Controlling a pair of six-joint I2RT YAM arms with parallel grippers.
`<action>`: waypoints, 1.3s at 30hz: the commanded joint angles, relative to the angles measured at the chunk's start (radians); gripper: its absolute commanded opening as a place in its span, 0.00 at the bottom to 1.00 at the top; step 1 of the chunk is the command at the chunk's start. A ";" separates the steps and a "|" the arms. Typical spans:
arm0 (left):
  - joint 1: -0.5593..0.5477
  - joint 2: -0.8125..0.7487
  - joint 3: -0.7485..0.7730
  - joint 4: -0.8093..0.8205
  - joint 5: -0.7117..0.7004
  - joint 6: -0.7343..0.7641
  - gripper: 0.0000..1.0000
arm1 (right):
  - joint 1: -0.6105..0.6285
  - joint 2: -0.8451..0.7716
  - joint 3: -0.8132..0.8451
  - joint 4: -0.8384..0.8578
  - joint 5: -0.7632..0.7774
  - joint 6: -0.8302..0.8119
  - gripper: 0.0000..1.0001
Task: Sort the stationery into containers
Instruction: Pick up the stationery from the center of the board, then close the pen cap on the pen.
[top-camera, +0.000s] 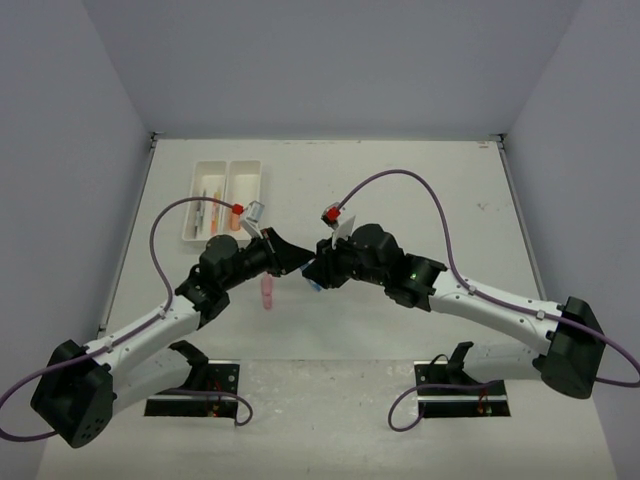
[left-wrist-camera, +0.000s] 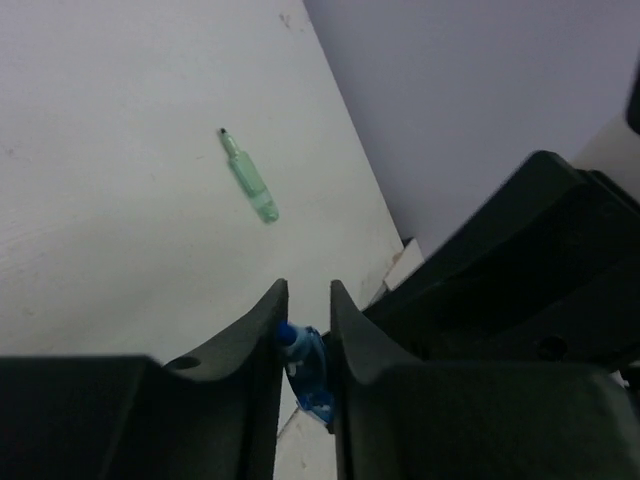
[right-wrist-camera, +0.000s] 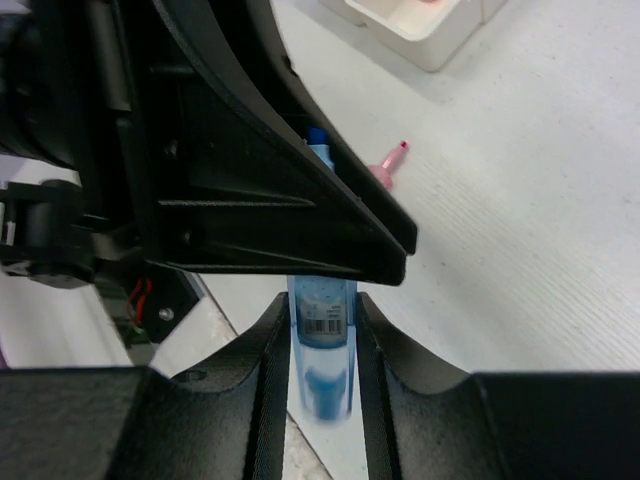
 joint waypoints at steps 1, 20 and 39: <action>-0.030 0.010 0.049 0.068 -0.066 -0.006 0.14 | 0.009 -0.029 0.028 0.020 0.048 0.009 0.00; -0.034 -0.028 0.179 0.024 -0.019 0.065 0.00 | 0.009 -0.014 -0.023 0.070 -0.042 -0.002 0.14; -0.034 -0.042 0.291 -0.138 -0.098 0.157 0.06 | 0.009 -0.071 -0.031 0.050 -0.006 -0.020 0.00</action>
